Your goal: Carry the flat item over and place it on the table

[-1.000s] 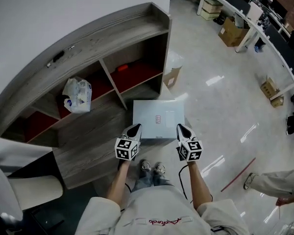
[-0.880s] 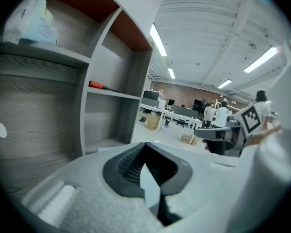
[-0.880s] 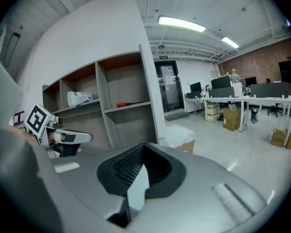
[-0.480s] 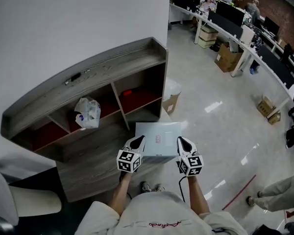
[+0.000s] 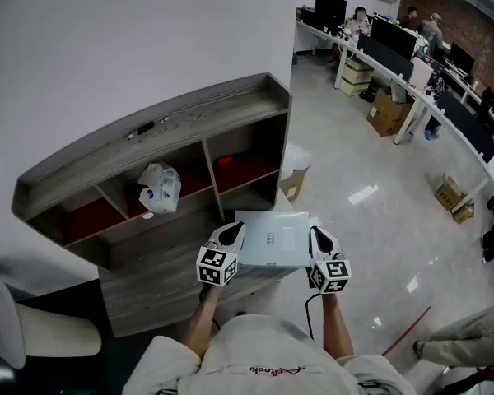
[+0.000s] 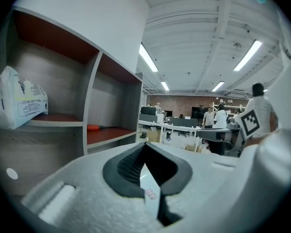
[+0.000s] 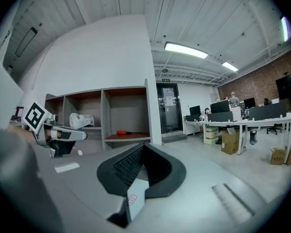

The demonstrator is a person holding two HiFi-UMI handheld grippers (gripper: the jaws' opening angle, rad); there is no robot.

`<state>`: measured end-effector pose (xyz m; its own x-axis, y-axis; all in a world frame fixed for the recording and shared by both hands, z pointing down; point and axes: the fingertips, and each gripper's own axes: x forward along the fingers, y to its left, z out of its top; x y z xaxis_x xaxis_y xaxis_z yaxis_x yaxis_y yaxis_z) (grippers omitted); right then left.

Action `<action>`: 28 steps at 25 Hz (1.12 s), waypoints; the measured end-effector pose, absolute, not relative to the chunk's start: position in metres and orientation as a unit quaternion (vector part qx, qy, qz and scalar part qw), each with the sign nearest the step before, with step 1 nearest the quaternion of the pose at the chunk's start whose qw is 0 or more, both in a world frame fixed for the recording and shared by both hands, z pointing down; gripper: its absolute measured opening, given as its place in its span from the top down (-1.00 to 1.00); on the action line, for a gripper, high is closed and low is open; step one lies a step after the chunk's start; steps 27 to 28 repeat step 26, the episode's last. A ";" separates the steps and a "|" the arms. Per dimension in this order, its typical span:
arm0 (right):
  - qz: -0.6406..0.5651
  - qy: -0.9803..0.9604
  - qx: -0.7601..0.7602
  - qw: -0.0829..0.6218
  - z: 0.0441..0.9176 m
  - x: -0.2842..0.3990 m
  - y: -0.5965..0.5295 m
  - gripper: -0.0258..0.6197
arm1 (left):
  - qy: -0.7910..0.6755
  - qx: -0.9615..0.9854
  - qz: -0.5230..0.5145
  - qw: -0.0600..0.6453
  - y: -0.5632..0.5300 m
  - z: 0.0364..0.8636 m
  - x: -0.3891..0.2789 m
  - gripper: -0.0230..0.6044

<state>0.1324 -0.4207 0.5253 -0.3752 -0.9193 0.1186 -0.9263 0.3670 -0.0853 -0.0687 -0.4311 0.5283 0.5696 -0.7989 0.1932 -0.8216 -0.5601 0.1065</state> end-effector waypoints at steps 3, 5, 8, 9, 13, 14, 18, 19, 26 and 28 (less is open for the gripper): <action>0.070 -0.825 0.561 0.024 0.521 0.132 -0.422 0.91 | -0.460 0.881 0.056 0.096 -0.431 0.527 -0.068 0.93; 0.071 -0.824 0.562 0.023 0.524 0.134 -0.422 0.91 | -0.459 0.881 0.054 0.098 -0.431 0.527 -0.067 0.93; 0.075 -0.822 0.564 0.025 0.528 0.135 -0.420 0.91 | -0.460 0.881 0.054 0.101 -0.431 0.529 -0.067 0.93; 0.076 -0.821 0.565 0.026 0.527 0.135 -0.420 0.91 | -0.460 0.881 0.053 0.102 -0.431 0.529 -0.067 0.93; 0.073 -0.820 0.568 0.026 0.527 0.138 -0.421 0.91 | -0.461 0.880 0.050 0.101 -0.433 0.527 -0.067 0.93; 0.073 -0.820 0.567 0.027 0.527 0.138 -0.422 0.91 | -0.461 0.880 0.049 0.101 -0.433 0.527 -0.067 0.93; 0.076 -0.820 0.566 0.029 0.528 0.136 -0.422 0.91 | -0.460 0.881 0.048 0.101 -0.435 0.528 -0.066 0.93; 0.076 -0.820 0.566 0.030 0.528 0.136 -0.423 0.91 | -0.460 0.881 0.049 0.101 -0.435 0.528 -0.065 0.93; 0.073 -0.819 0.567 0.036 0.531 0.138 -0.424 0.91 | -0.458 0.882 0.050 0.102 -0.435 0.532 -0.061 0.93; 0.073 -0.819 0.567 0.036 0.531 0.138 -0.424 0.91 | -0.458 0.882 0.050 0.102 -0.435 0.532 -0.061 0.93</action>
